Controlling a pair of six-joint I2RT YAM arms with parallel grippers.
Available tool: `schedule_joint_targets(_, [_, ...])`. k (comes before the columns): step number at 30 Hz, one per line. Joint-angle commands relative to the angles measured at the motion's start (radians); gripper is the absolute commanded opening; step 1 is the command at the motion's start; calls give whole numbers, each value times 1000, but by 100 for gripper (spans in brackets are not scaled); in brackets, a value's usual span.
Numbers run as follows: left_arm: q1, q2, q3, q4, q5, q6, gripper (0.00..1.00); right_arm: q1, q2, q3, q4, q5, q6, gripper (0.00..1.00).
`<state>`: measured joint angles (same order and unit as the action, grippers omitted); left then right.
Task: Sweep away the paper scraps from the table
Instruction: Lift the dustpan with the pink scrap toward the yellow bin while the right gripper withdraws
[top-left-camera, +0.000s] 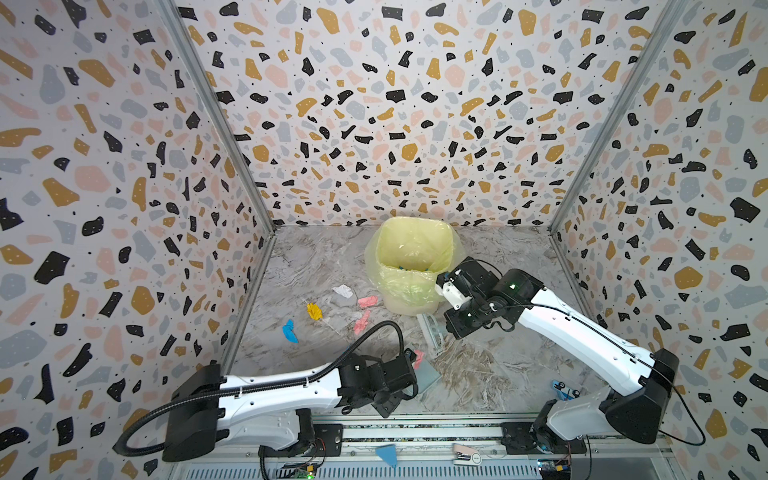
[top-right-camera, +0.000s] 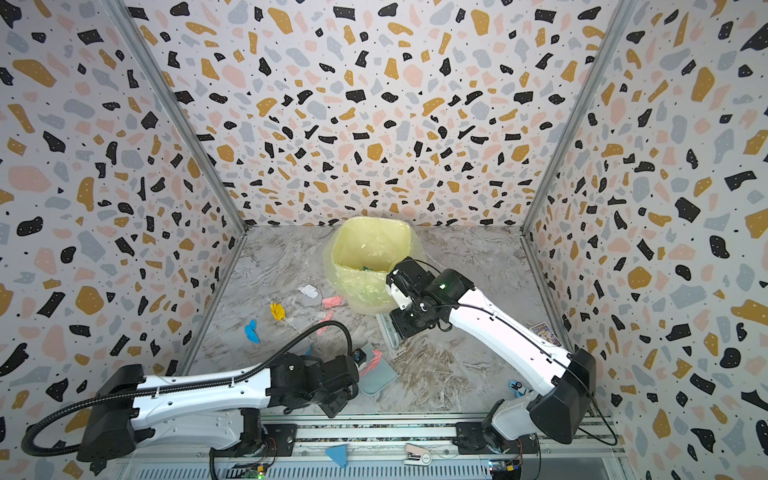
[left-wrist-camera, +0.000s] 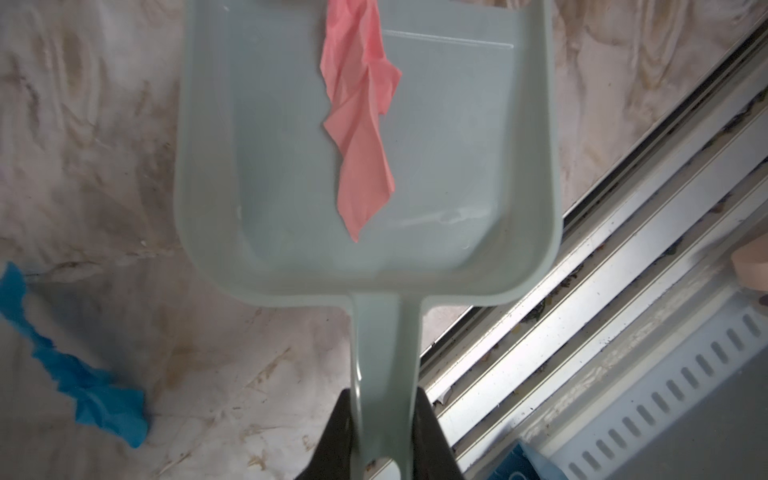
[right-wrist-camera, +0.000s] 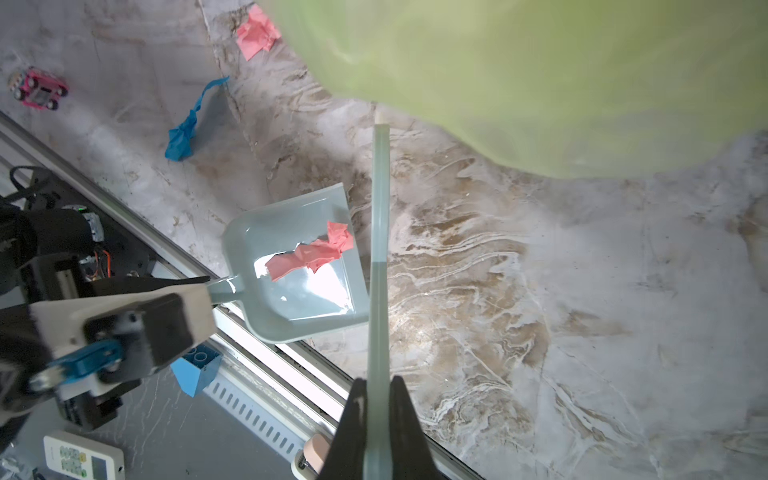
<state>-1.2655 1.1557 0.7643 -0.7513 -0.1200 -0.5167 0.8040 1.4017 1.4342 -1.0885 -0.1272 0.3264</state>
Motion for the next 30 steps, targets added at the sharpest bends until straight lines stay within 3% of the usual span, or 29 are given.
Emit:
schedule_joint_targets(1, [-5,-51,47,-25,-66,-1,19,-46,-63,-14,-16,-12,-31,0])
schedule_joint_targets(12, [-6,-165,141,-121,-148,28,19,-215,-161,-70,21,-59,-58,0])
schedule_joint_targets(30, [-6,-176,426,-332,-238,44,18,-331,-218,-195,11,-120,-31,0])
